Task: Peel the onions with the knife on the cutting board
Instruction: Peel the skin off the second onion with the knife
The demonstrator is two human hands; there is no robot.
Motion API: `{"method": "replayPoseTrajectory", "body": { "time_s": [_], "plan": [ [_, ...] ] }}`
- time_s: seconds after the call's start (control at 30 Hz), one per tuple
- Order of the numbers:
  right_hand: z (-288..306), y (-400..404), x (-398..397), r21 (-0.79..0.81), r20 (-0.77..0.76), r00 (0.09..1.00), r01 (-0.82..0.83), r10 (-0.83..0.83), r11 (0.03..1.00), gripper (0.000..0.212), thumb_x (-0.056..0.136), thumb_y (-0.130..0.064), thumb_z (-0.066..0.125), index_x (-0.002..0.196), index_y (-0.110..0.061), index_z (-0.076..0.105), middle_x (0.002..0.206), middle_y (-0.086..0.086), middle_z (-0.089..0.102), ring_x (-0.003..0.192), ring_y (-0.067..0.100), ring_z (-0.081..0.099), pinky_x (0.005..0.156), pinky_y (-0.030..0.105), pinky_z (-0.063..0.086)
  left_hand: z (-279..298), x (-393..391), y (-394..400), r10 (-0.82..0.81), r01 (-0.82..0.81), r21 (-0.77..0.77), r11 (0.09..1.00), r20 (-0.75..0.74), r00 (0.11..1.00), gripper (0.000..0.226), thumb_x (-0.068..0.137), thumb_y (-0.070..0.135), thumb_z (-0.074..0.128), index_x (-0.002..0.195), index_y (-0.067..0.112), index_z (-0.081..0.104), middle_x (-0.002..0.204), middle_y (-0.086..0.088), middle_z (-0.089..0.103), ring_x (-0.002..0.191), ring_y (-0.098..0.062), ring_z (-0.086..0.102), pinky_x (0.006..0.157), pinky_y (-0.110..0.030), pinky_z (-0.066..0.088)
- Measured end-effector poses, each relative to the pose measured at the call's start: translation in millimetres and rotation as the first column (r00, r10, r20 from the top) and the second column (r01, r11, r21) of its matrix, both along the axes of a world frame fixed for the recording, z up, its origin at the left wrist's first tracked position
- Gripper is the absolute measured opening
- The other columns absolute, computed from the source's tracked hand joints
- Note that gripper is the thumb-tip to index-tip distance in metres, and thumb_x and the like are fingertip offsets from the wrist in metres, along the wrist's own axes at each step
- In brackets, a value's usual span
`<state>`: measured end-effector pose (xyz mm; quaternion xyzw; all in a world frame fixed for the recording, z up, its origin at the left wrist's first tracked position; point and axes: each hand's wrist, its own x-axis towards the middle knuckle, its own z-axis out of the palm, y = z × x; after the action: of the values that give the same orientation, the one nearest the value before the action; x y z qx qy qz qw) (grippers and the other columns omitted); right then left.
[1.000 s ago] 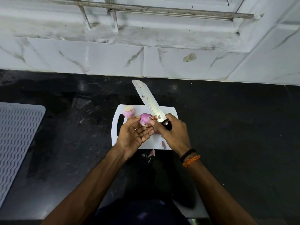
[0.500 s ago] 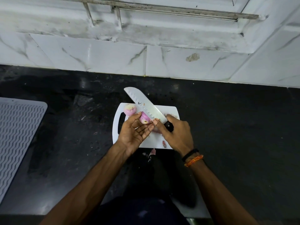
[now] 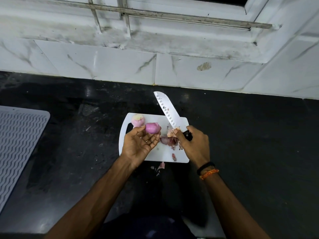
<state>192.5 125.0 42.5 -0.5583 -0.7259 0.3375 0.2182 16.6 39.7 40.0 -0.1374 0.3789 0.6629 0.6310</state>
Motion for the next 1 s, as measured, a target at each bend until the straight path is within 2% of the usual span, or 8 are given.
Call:
{"method": "replayPoseTrajectory", "body": {
  "time_s": [0.17, 0.3, 0.47, 0.57, 0.73, 0.8, 0.9, 1.0],
  "plan": [
    [-10, 7, -6, -0.069, 0.099, 0.994, -0.04, 0.047, 0.997, 0.021, 0.085, -0.039, 0.072, 0.078, -0.026, 0.057, 0.074, -0.011, 0.064, 0.069, 0.012, 0.066, 0.056, 0.032, 0.053, -3, 1, 0, -0.007, 0.007, -0.025, 1.0, -0.009, 1.0, 0.046, 0.092, 0.022, 0.061, 0.13, -0.003, 0.058, 0.127, -0.025, 0.064, 0.11, -0.037, 0.065, 0.097, -0.043, 0.053],
    [-15, 8, -9, -0.12, 0.05, 0.998, -0.04, 0.046, 0.992, 0.019, 0.084, -0.031, 0.072, 0.102, -0.026, 0.068, 0.081, -0.011, 0.07, 0.07, 0.008, 0.067, 0.067, 0.036, 0.059, -5, 1, 1, -0.012, 0.011, -0.015, 1.0, -0.039, 0.999, 0.053, 0.09, 0.022, 0.063, 0.137, -0.001, 0.053, 0.132, -0.03, 0.059, 0.124, -0.042, 0.059, 0.099, -0.044, 0.053],
    [-11, 8, -10, -0.13, 0.028, 0.997, -0.061, 0.065, 0.99, 0.014, 0.086, -0.022, 0.072, 0.099, -0.024, 0.067, 0.09, -0.011, 0.07, 0.077, 0.009, 0.068, 0.063, 0.027, 0.058, -8, 0, 2, -0.009, 0.009, -0.007, 1.0, -0.071, 0.997, 0.058, 0.089, 0.018, 0.064, 0.14, -0.005, 0.049, 0.132, -0.03, 0.059, 0.124, -0.043, 0.058, 0.098, -0.043, 0.054],
    [-6, 8, -9, -0.146, -0.013, 0.997, -0.077, 0.076, 0.986, 0.015, 0.088, -0.019, 0.071, 0.102, -0.017, 0.067, 0.101, -0.006, 0.07, 0.081, 0.011, 0.068, 0.062, 0.031, 0.06, -8, 0, 3, -0.007, 0.007, -0.008, 1.0, -0.072, 0.997, 0.062, 0.086, 0.017, 0.067, 0.142, -0.004, 0.048, 0.131, -0.027, 0.061, 0.124, -0.041, 0.059, 0.095, -0.041, 0.056],
    [0, -3, -12, -0.103, -0.127, 0.989, -0.089, 0.076, 0.991, 0.016, 0.086, -0.027, 0.076, 0.093, -0.018, 0.065, 0.093, -0.009, 0.069, 0.084, 0.006, 0.066, 0.058, 0.017, 0.052, -10, 2, 3, -0.009, 0.009, 0.008, 1.0, -0.056, 0.998, 0.047, 0.087, 0.016, 0.067, 0.13, -0.001, 0.056, 0.123, -0.026, 0.064, 0.12, -0.04, 0.062, 0.097, -0.042, 0.055],
    [0, -8, -16, -0.123, -0.191, 0.979, -0.088, 0.063, 0.989, 0.021, 0.08, -0.03, 0.082, 0.092, -0.023, 0.066, 0.091, -0.009, 0.069, 0.086, 0.008, 0.067, 0.066, 0.024, 0.057, -10, 3, 3, -0.027, 0.028, 0.017, 0.999, -0.073, 0.997, 0.037, 0.089, 0.016, 0.066, 0.122, 0.0, 0.059, 0.118, -0.025, 0.067, 0.115, -0.04, 0.064, 0.097, -0.042, 0.056],
    [2, -12, -23, -0.123, -0.258, 0.964, -0.101, 0.067, 0.987, 0.038, 0.069, -0.04, 0.087, 0.099, -0.027, 0.067, 0.095, -0.011, 0.069, 0.092, 0.009, 0.065, 0.075, 0.029, 0.058, -8, 7, 1, -0.079, 0.081, 0.016, 0.997, -0.109, 0.991, 0.023, 0.097, 0.02, 0.058, 0.112, 0.003, 0.064, 0.105, -0.019, 0.072, 0.093, -0.03, 0.072, 0.083, -0.038, 0.061],
    [4, -13, -29, -0.104, -0.265, 0.962, -0.092, 0.062, 0.99, 0.052, 0.062, -0.052, 0.086, 0.101, -0.025, 0.066, 0.095, -0.01, 0.069, 0.09, 0.011, 0.065, 0.077, 0.036, 0.059, -8, 9, 0, -0.121, 0.122, -0.004, 0.992, -0.163, 0.979, 0.026, 0.099, 0.024, 0.056, 0.114, 0.006, 0.067, 0.101, -0.015, 0.073, 0.089, -0.025, 0.073, 0.08, -0.037, 0.061]
  ]
}}
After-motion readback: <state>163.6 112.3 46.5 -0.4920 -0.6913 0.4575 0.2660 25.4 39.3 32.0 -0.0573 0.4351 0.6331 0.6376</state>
